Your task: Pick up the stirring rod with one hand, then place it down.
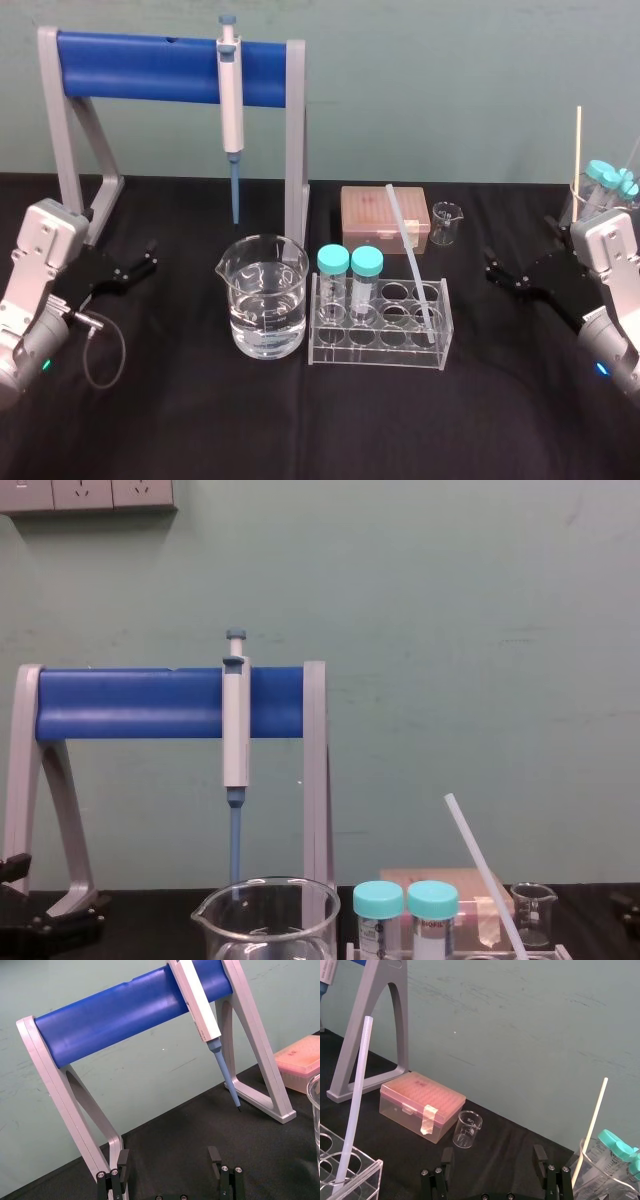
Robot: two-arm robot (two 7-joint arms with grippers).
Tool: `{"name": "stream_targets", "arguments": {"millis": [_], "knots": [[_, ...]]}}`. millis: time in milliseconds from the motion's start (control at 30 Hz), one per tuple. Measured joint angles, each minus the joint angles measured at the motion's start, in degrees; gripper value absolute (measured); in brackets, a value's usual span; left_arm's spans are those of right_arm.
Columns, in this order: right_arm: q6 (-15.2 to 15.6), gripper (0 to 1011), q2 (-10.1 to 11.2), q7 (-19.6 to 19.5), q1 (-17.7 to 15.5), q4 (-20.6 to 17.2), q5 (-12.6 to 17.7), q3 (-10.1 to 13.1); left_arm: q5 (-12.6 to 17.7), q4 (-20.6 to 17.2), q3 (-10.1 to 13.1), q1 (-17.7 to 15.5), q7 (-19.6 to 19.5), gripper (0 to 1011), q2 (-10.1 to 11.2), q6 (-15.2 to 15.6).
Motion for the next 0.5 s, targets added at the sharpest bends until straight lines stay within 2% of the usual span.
{"name": "stream_targets", "arguments": {"millis": [500], "knots": [[0.0,1003,0.0,0.0,0.0,0.0,0.0,0.0,0.0,0.0,0.0,0.0,0.0,1000,0.0,0.0]]}}
